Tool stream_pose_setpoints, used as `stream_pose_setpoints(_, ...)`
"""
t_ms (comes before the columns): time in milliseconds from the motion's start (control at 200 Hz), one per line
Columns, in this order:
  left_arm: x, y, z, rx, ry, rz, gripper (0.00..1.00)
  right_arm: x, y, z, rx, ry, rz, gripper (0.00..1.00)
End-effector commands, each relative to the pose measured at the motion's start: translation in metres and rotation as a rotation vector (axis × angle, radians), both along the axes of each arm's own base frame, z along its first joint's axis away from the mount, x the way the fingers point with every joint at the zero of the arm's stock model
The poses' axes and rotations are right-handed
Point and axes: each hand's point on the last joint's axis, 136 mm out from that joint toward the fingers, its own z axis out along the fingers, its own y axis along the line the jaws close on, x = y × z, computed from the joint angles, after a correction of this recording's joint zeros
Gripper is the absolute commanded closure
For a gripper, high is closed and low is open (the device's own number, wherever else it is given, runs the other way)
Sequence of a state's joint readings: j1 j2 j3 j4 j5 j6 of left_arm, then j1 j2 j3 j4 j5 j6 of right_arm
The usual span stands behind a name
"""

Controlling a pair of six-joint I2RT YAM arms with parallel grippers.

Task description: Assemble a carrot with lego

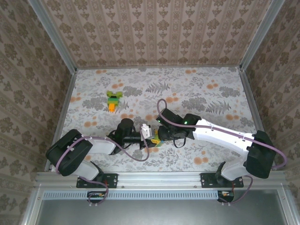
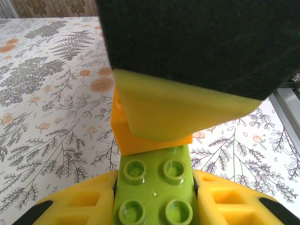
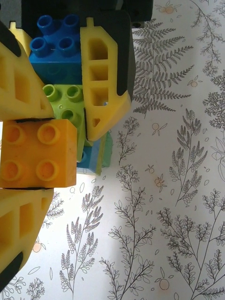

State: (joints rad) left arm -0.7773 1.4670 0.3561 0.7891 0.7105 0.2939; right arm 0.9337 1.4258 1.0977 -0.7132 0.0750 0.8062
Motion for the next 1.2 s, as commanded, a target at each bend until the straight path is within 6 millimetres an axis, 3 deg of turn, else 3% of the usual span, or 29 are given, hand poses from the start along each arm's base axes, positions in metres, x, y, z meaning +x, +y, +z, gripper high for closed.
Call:
stream_pose_setpoints(0,0.006,0.003,-0.014,0.055,0.013,0.023,0.73,-0.025,-0.02,-0.028,-0.109,0.094,0.006,0.74)
stream_pose_setpoints(275,0.006,0.003,-0.015,0.058,0.014,0.027,0.73,-0.027,-0.032,-0.028,-0.182,0.066,-0.036,0.75)
stream_pose_setpoints(660,0.007,0.003,-0.016,0.061,0.017,0.03,0.73,-0.04,-0.025,-0.045,-0.173,0.102,-0.042,0.75)
stream_pose_setpoints(945,0.007,0.004,-0.017,0.063,0.016,0.033,0.73,-0.041,-0.033,-0.047,-0.207,0.095,-0.079,0.75)
stream_pose_setpoints(1195,0.007,0.003,-0.017,0.065,0.017,0.032,0.73,-0.039,-0.029,-0.046,-0.264,0.084,-0.056,0.74)
